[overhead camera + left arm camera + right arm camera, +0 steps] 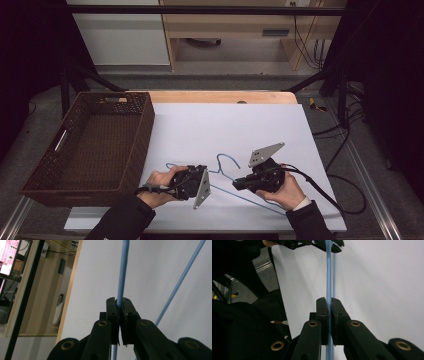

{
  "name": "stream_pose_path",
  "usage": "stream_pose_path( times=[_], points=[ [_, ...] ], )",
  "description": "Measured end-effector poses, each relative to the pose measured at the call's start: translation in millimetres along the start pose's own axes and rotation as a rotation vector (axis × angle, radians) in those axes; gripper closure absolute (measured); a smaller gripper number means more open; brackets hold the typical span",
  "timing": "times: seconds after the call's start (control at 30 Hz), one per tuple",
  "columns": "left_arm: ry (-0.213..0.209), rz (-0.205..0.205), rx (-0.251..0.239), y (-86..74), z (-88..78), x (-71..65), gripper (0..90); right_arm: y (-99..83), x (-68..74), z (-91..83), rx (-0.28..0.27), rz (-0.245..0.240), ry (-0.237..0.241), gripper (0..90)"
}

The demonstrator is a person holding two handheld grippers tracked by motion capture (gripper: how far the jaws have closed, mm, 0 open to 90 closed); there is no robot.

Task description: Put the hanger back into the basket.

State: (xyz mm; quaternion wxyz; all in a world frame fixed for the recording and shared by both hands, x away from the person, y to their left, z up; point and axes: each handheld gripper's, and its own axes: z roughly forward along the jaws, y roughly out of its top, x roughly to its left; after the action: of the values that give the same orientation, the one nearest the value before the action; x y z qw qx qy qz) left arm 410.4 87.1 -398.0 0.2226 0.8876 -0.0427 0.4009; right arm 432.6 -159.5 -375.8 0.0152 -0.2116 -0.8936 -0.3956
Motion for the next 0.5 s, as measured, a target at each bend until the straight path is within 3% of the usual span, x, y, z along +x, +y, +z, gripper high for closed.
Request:
stream_pose_path(
  times=[0.3, 0.47, 0.5],
  points=[
    [-0.029, -0.049, 0.05, 4.4, -1.7, 7.2, 86.9, 0.7, -0.9, -6.9, -0.033, -0.003, -0.051, 77.8],
    [-0.031, -0.117, 0.084, 5.5, -0.5, 13.0, 86.9, -1.7, -2.8, -22.6, -0.111, 0.0, -0.143, 63.5],
    [-0.036, -0.131, 0.111, 6.3, -0.7, 15.9, 86.8, -2.7, -4.0, -26.3, -0.129, 0.007, -0.165, 59.6]
  ],
)
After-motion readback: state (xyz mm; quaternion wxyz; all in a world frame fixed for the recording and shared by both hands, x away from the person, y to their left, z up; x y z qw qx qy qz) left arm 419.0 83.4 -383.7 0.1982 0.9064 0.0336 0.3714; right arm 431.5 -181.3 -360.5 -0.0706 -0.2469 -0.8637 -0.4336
